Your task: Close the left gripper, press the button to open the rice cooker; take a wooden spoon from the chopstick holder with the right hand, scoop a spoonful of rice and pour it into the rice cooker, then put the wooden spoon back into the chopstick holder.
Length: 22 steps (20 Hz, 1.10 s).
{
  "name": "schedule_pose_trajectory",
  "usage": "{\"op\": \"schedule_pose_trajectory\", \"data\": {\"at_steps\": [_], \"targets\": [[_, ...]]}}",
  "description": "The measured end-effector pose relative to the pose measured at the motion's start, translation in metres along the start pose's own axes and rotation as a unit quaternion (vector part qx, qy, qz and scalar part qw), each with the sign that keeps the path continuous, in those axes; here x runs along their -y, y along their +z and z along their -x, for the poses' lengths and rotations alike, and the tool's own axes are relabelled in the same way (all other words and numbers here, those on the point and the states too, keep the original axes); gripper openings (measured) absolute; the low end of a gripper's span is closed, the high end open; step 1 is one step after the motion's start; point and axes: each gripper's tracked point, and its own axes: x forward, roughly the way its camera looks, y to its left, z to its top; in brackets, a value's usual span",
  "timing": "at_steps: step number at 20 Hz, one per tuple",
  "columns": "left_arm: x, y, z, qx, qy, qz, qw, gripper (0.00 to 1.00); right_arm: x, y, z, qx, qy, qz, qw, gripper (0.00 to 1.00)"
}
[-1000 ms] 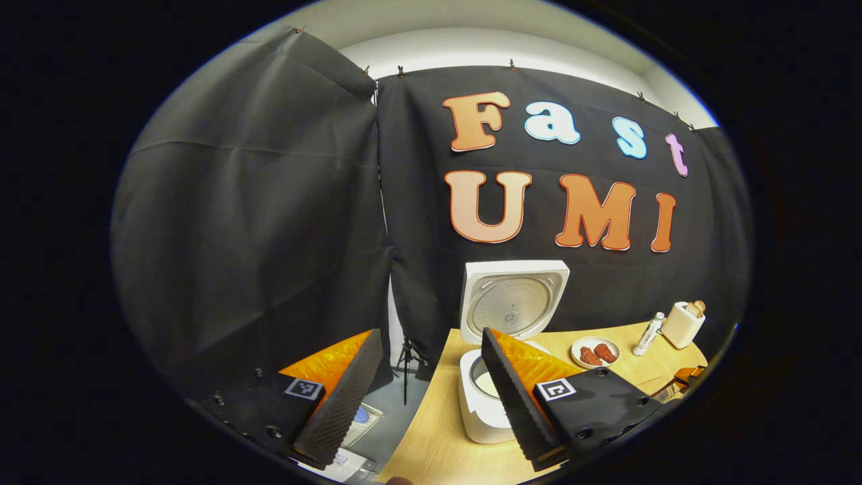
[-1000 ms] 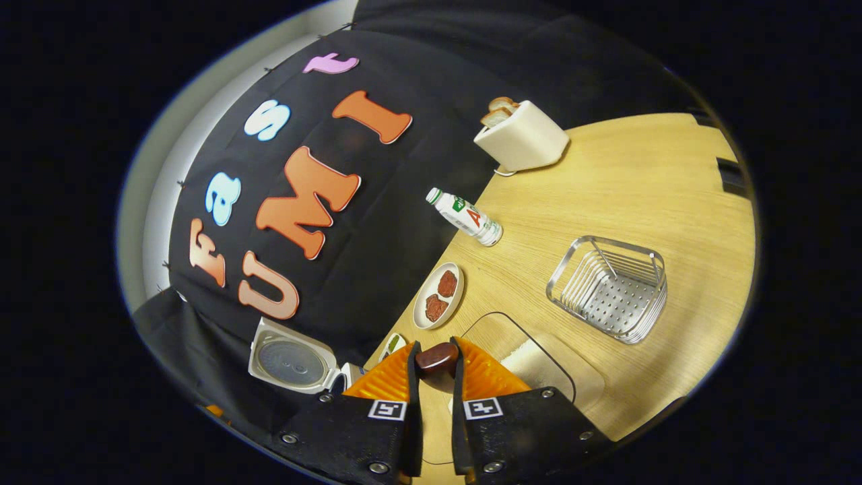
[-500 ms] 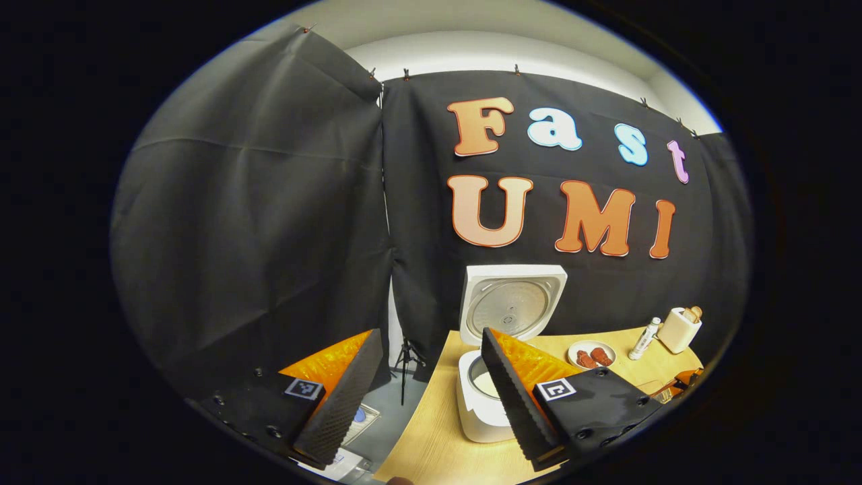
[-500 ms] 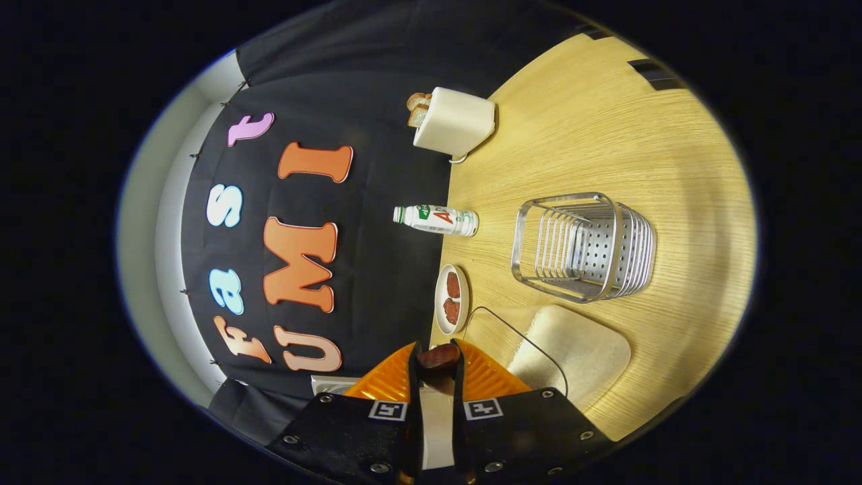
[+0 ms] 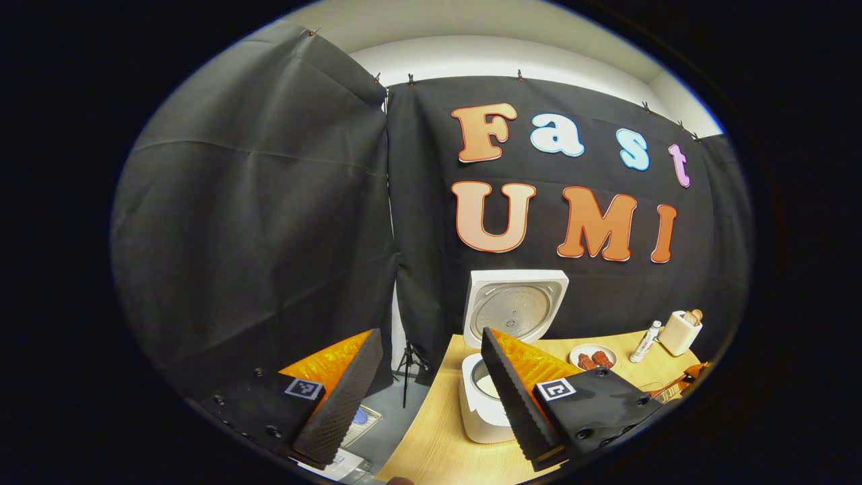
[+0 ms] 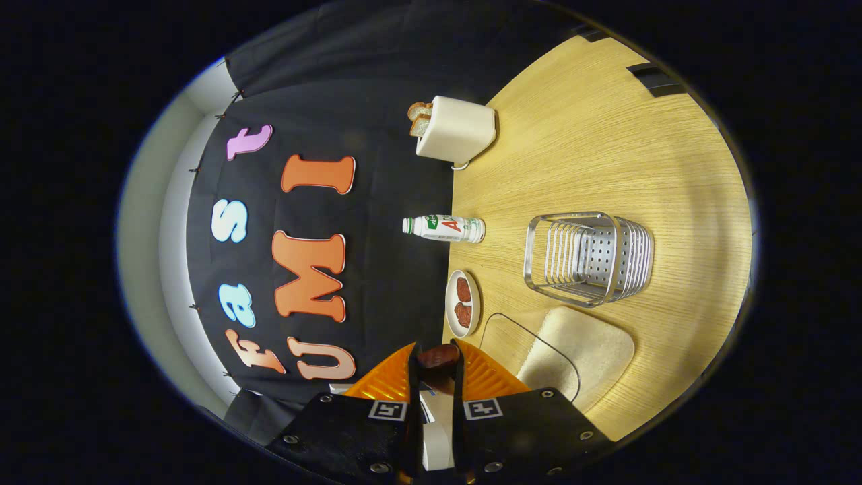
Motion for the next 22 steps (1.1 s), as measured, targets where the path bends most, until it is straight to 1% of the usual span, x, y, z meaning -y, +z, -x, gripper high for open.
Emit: {"op": "schedule_pose_trajectory", "data": {"at_steps": [3, 4, 5, 9, 13, 22], "targets": [[0.002, 0.002, 0.002, 0.003, -0.005, 0.007, 1.0, 1.0, -0.02, -0.002, 0.002, -0.007, 0.013, -0.024, 1.0, 0.16], [0.001, 0.002, 0.002, 0.004, -0.006, 0.008, 1.0, 0.99, -0.027, -0.002, 0.003, -0.009, 0.019, -0.032, 0.999, 0.12], [-0.001, 0.002, 0.004, 0.004, -0.005, 0.01, 1.0, 1.0, -0.033, -0.002, 0.003, -0.01, 0.025, -0.039, 0.999, 0.17], [-0.009, 0.002, 0.007, 0.006, 0.004, 0.016, 1.0, 1.0, -0.045, -0.01, -0.001, -0.018, 0.026, -0.049, 0.998, 0.17], [-0.016, 0.003, 0.011, 0.007, 0.009, 0.024, 1.0, 1.0, -0.064, -0.032, -0.015, -0.034, 0.029, -0.066, 0.997, 0.17], [-0.026, -0.005, 0.007, -0.004, 0.009, 0.013, 1.0, 0.99, -0.114, -0.095, -0.057, -0.08, 0.045, -0.069, 0.993, 0.17]]}}
